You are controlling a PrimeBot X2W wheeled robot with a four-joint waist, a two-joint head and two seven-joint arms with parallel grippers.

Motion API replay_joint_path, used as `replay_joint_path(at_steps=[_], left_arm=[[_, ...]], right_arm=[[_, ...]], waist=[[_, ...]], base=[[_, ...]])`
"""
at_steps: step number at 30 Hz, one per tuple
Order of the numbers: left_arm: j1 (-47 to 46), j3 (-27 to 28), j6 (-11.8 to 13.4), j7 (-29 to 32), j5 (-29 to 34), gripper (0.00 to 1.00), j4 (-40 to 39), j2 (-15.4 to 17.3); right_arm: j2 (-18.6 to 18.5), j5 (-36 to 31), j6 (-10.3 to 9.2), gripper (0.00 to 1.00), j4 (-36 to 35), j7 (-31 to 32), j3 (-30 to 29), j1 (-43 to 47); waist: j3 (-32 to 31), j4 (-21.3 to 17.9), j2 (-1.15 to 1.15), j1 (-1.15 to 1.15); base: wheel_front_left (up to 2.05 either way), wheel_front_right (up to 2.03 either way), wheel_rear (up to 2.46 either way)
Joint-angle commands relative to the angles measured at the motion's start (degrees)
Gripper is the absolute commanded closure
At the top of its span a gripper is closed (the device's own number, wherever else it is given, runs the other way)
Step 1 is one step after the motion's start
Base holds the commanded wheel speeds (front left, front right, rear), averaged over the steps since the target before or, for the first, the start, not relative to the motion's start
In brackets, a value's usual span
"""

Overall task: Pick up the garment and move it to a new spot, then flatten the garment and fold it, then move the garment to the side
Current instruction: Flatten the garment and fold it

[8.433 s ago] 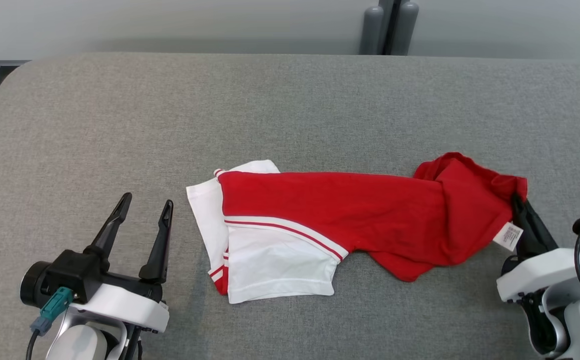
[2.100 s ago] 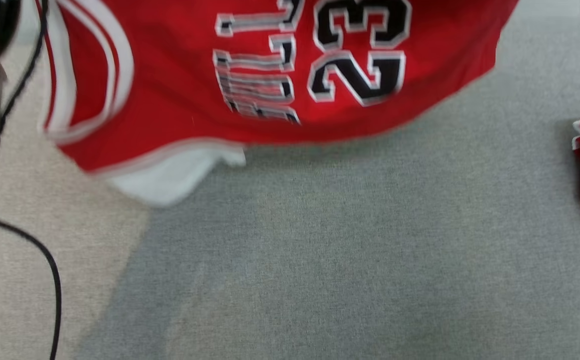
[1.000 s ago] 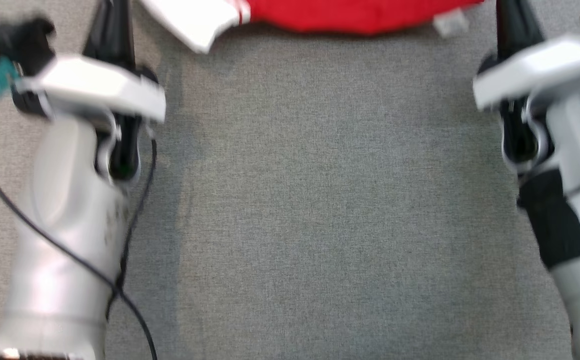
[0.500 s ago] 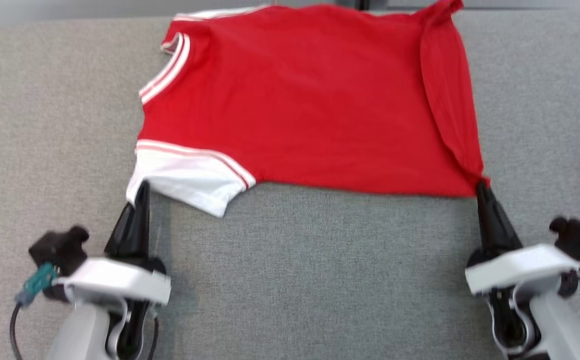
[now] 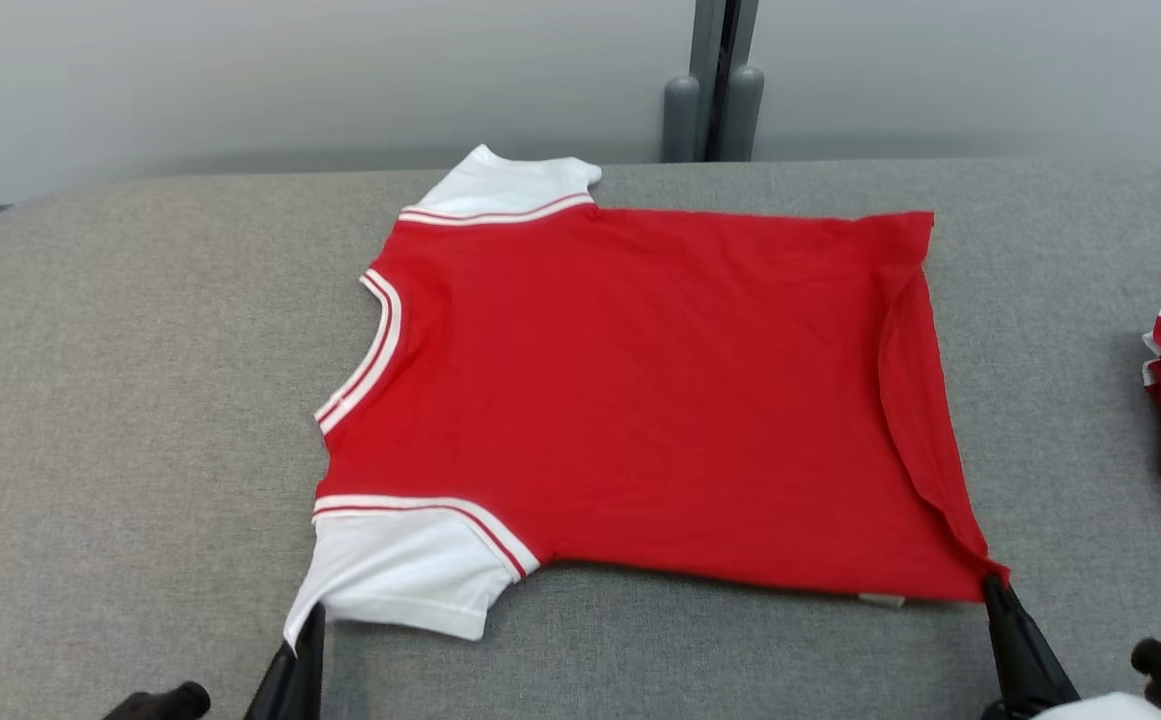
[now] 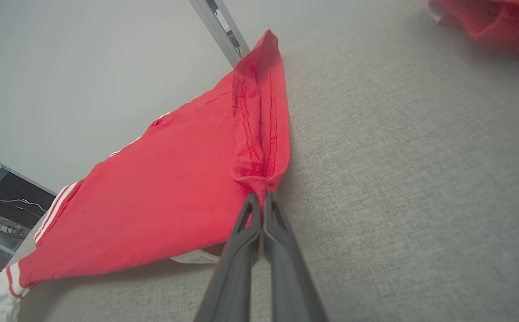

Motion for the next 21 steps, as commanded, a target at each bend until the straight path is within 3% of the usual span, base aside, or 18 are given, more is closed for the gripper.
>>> replay_joint_path(at_steps=[1,12,21], left_arm=[[1.8,-0.1,0.7,0.5,-0.2,1.0,-1.5,0.4],[14.2,-3.5,3.5,8.6,0.4,1.0,-12.4,2.4],[13.8,-3.8,4.0,10.3,0.0,1.0,-15.6,3.0]], right_arm=[[0.0,-0.4,0.03,1.0,-0.8,0.7,-0.9,1.9],[2.5,-4.8,0.03,1.0,-8.7,7.3,-8.2,13.3],[3.7,-4.8,0.03,1.0,-12.6,10.5,-10.5,15.2]], waist=[[-2.1,0.7,0.0,0.0],[-5.8,3.3,0.0,0.0],[-4.6,3.6,0.0,0.0]], base=[[0.0,0.0,0.0],[0.0,0.0,0.0],[0.0,0.0,0.0]])
